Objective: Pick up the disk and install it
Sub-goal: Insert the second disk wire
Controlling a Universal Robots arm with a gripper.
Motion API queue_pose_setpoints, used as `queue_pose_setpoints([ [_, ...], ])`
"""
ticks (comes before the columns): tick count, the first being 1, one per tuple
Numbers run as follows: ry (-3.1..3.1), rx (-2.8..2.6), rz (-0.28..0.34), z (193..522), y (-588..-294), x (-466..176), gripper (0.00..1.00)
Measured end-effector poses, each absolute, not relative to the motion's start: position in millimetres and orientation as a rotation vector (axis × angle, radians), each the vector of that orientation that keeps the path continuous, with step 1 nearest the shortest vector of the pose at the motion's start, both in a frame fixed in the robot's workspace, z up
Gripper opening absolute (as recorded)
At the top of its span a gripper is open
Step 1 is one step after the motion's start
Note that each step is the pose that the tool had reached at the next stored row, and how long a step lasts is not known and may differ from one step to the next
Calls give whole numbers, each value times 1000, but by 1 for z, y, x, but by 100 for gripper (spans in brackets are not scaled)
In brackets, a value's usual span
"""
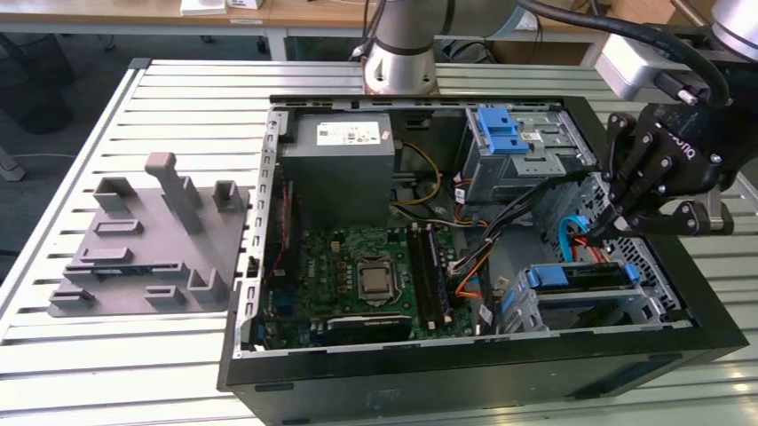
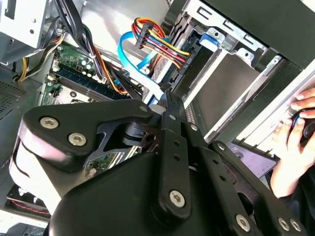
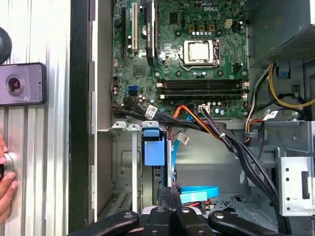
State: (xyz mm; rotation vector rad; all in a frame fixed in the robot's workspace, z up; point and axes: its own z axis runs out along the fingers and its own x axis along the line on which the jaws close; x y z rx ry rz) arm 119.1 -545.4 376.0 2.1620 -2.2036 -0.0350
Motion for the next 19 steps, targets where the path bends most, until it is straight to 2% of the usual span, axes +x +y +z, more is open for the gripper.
queue_pose_setpoints([
  [2, -2204, 2162, -35, 376, -545, 119, 11],
  [3, -2204, 2162, -35, 376, -544, 119, 17],
  [5, -2204, 2162, -35, 376, -543, 118, 17],
  [6, -2204, 2162, -35, 376, -542, 118, 24],
  [11, -2203, 2162, -36, 375, -540, 118, 25],
  [12, -2203, 2162, -36, 374, -540, 118, 31],
  [19, -2203, 2161, -36, 364, -540, 118, 31],
])
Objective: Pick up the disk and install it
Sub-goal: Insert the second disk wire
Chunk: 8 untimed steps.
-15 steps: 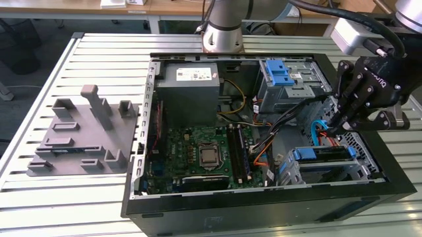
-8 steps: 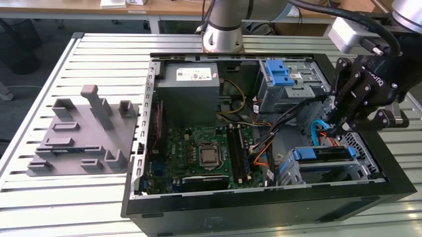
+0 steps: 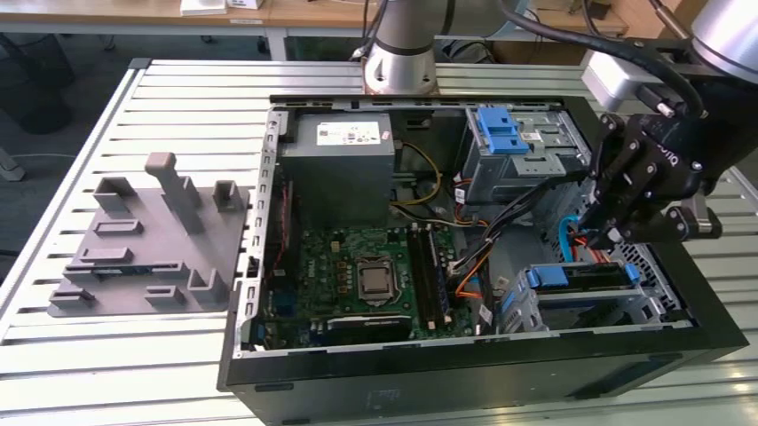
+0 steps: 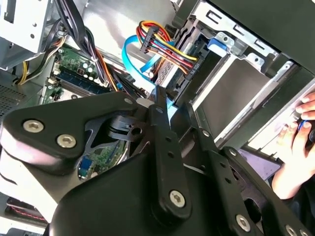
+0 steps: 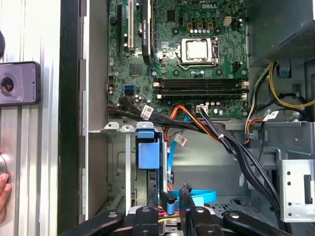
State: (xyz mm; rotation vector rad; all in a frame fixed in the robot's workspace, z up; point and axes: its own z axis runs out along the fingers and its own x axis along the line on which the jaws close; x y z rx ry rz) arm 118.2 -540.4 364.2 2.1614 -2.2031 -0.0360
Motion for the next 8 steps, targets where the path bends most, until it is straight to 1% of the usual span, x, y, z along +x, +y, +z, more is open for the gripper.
queue_pose_setpoints([
  [2, -2203, 2161, -35, 363, -540, 118, 31],
  [3, -2202, 2161, -35, 362, -540, 118, 29],
  [4, -2202, 2160, -34, 362, -540, 118, 24],
  [6, -2202, 2160, -34, 362, -540, 118, 24],
  [7, -2202, 2160, -34, 362, -540, 118, 17],
  [8, -2203, 2161, -35, 361, -541, 118, 17],
])
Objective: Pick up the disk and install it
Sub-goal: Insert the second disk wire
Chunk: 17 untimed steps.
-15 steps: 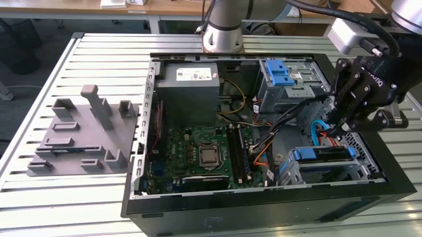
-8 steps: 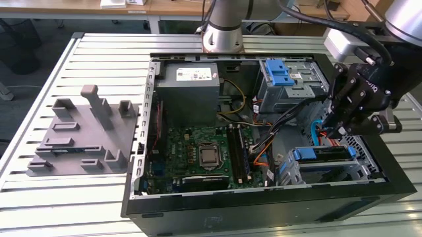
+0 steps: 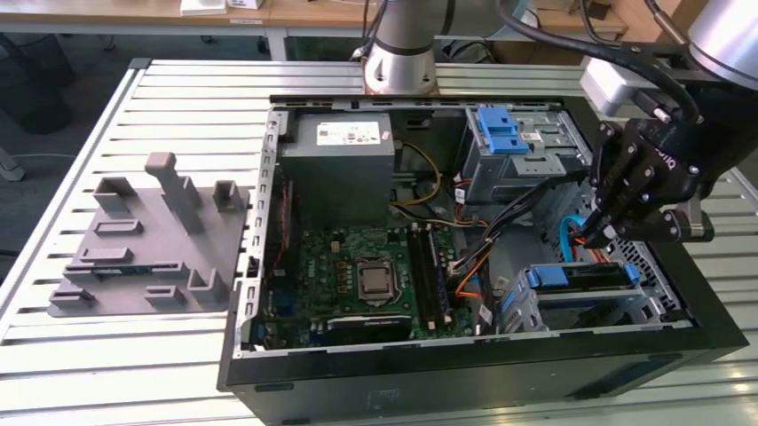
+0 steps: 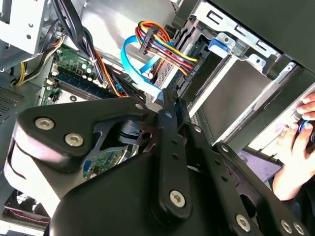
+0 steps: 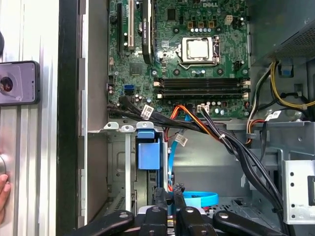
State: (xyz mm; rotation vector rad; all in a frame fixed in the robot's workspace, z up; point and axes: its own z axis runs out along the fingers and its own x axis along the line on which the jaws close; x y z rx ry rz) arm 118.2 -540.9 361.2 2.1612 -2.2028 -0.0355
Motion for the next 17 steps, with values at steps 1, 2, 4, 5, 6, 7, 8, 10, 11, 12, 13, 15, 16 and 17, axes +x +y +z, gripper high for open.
queue_pose_setpoints([
  [1, -2206, 2165, -44, 361, -541, 118, 17],
  [2, -2212, 2172, -58, 361, -542, 118, 17],
  [4, -2220, 2181, -73, 360, -542, 118, 17],
  [5, -2224, 2186, -69, 360, -543, 118, 17],
  [6, -2227, 2191, -60, 360, -543, 117, 17],
  [7, -2231, 2197, -50, 360, -543, 117, 17],
  [8, -2235, 2203, -40, 360, -543, 116, 17],
  [10, -2239, 2209, -27, 359, -544, 113, 17],
  [11, -2239, 2209, -26, 359, -545, 111, 17],
  [12, -2239, 2210, -26, 358, -546, 111, 17],
  [13, -2238, 2211, -26, 358, -547, 110, 17],
  [15, -2235, 2214, -27, 355, -549, 110, 17],
  [16, -2234, 2215, -26, 354, -550, 110, 17],
  [17, -2234, 2216, -25, 353, -550, 109, 17],
])
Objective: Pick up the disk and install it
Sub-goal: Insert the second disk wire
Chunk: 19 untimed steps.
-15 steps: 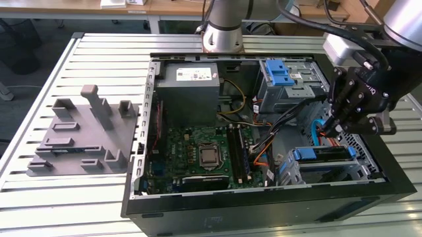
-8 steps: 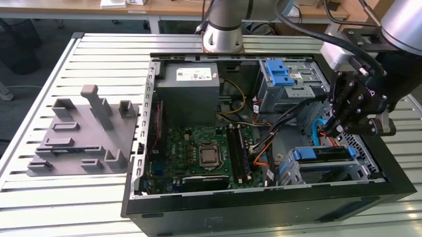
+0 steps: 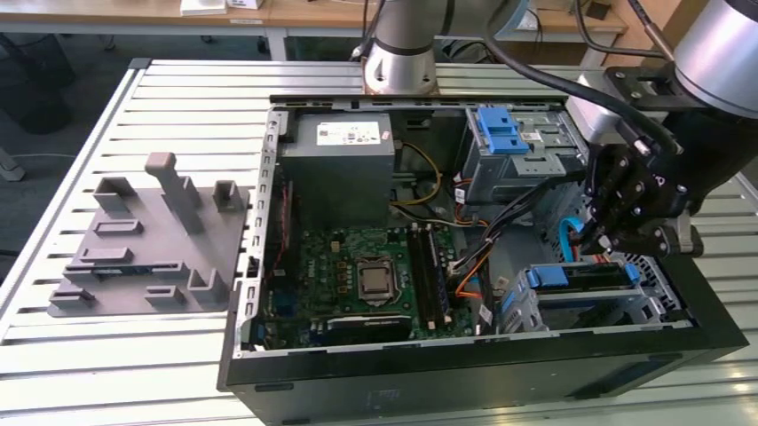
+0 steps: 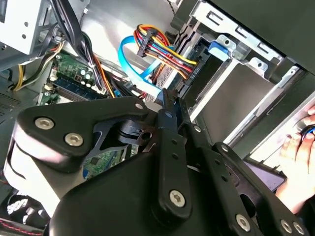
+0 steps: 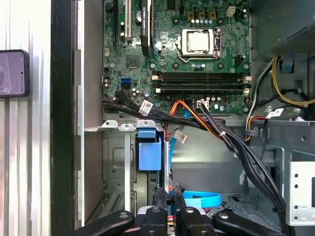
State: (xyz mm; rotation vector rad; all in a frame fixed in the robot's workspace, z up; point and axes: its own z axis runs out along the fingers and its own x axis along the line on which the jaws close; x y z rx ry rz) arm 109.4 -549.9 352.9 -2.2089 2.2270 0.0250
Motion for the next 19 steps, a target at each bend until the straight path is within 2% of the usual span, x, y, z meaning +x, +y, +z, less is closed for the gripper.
queue_pose_setpoints([
  [19, 2195, -2202, -18, 343, -557, 104, 17],
])
